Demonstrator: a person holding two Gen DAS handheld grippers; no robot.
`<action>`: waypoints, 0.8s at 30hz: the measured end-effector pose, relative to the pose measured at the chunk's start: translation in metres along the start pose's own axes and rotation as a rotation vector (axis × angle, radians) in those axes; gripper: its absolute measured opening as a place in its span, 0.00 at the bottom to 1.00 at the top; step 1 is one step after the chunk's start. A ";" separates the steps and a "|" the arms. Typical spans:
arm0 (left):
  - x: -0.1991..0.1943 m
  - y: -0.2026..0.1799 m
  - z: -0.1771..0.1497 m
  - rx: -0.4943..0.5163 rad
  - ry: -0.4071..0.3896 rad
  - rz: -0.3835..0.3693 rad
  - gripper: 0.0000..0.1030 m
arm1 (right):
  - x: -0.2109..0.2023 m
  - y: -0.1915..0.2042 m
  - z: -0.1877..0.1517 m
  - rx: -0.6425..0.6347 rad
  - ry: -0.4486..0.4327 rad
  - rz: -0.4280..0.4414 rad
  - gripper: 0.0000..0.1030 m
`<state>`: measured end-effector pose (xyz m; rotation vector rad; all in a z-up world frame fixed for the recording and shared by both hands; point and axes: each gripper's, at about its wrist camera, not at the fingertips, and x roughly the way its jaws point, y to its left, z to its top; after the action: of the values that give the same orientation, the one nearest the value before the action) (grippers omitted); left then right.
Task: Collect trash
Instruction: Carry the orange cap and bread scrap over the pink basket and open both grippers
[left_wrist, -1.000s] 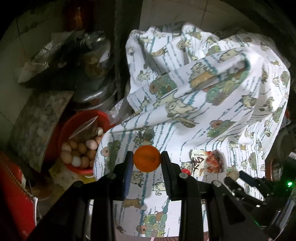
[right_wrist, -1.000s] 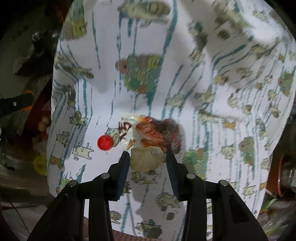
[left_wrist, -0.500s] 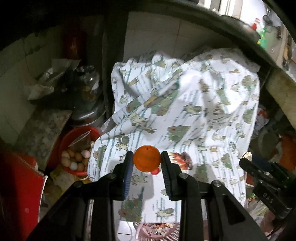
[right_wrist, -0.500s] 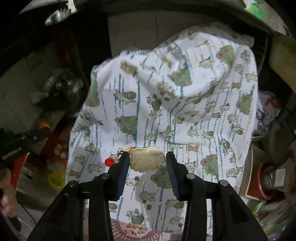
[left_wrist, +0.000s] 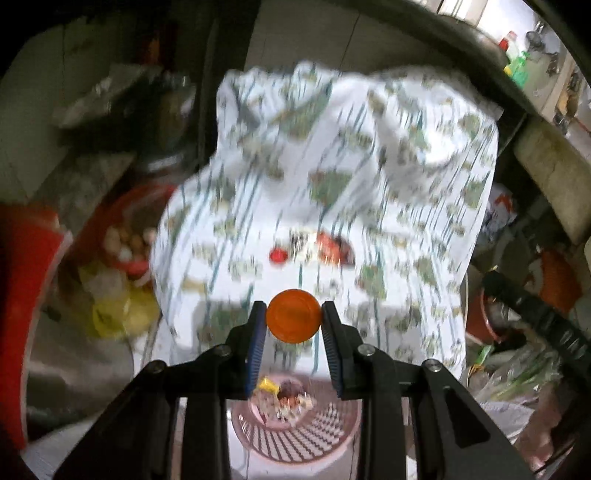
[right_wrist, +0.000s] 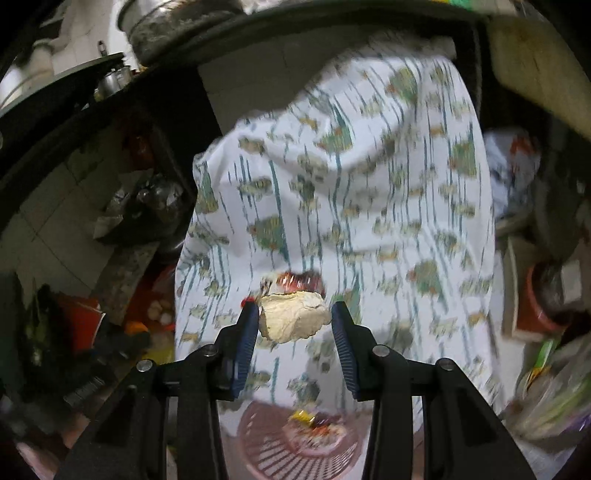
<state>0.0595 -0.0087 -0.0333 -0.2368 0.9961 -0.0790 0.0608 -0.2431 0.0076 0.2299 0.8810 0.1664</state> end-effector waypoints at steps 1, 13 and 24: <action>0.009 0.001 -0.009 0.001 0.027 0.004 0.27 | 0.004 -0.004 -0.006 0.026 0.017 0.010 0.42; 0.109 0.008 -0.085 0.027 0.403 -0.024 0.27 | 0.091 -0.026 -0.080 0.092 0.326 0.042 0.42; 0.178 0.012 -0.141 0.012 0.595 0.007 0.27 | 0.189 -0.058 -0.159 0.219 0.598 -0.017 0.42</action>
<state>0.0371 -0.0502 -0.2554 -0.2022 1.5874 -0.1540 0.0585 -0.2333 -0.2457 0.3866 1.4987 0.1235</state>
